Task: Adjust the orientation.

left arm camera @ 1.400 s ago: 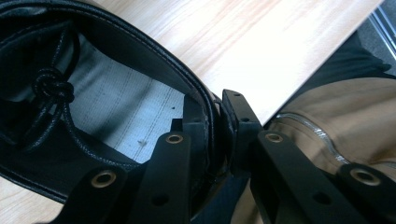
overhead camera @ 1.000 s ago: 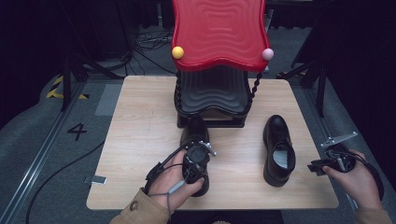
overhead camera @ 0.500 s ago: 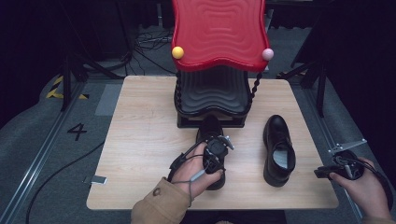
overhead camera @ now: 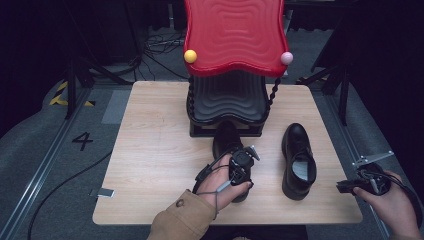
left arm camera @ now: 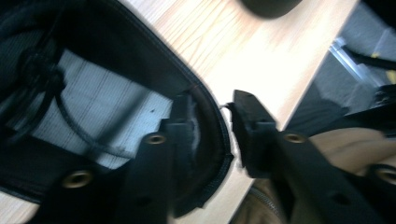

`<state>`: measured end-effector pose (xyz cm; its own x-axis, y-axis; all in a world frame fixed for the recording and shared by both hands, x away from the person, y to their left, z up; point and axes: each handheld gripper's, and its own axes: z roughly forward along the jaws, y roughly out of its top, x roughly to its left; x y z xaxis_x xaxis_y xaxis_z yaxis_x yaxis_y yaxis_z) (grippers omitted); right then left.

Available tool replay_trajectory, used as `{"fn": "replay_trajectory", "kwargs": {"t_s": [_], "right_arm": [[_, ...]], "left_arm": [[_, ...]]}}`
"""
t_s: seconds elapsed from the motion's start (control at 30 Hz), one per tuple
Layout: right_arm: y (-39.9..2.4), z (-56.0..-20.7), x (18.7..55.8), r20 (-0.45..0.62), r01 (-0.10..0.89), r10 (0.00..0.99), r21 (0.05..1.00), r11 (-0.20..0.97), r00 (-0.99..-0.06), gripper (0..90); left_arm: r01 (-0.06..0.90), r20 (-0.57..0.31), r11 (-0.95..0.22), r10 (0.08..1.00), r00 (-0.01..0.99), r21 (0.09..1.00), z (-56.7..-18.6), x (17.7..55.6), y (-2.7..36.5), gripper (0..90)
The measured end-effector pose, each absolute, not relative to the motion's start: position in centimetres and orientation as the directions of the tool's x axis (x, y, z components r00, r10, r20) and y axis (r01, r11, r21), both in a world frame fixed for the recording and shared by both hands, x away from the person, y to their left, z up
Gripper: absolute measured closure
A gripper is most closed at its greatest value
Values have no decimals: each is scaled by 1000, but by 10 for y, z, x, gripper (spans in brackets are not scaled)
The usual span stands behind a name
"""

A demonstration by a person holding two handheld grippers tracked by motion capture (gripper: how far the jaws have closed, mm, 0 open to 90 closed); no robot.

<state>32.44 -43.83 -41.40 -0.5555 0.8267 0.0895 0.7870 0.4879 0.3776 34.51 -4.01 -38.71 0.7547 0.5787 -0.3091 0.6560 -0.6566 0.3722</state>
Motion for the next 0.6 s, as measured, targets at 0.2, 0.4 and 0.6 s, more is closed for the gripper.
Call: {"fn": "replay_trajectory", "kwargs": {"t_s": [0.2, 0.4, 0.6], "right_arm": [[-432, -412, 327, 89, 772, 815, 391, 501, -573, 686], [-423, -405, 330, 122, 742, 783, 435, 510, -610, 679], [-410, -397, 329, 142, 732, 768, 450, 512, -624, 716]], "left_arm": [[665, -327, -624, 580, 746, 410, -372, 342, -24, 553], [675, -351, -575, 581, 735, 462, -360, 344, 2, 501], [684, -298, -567, 627, 720, 460, -351, 346, 29, 443]]}}
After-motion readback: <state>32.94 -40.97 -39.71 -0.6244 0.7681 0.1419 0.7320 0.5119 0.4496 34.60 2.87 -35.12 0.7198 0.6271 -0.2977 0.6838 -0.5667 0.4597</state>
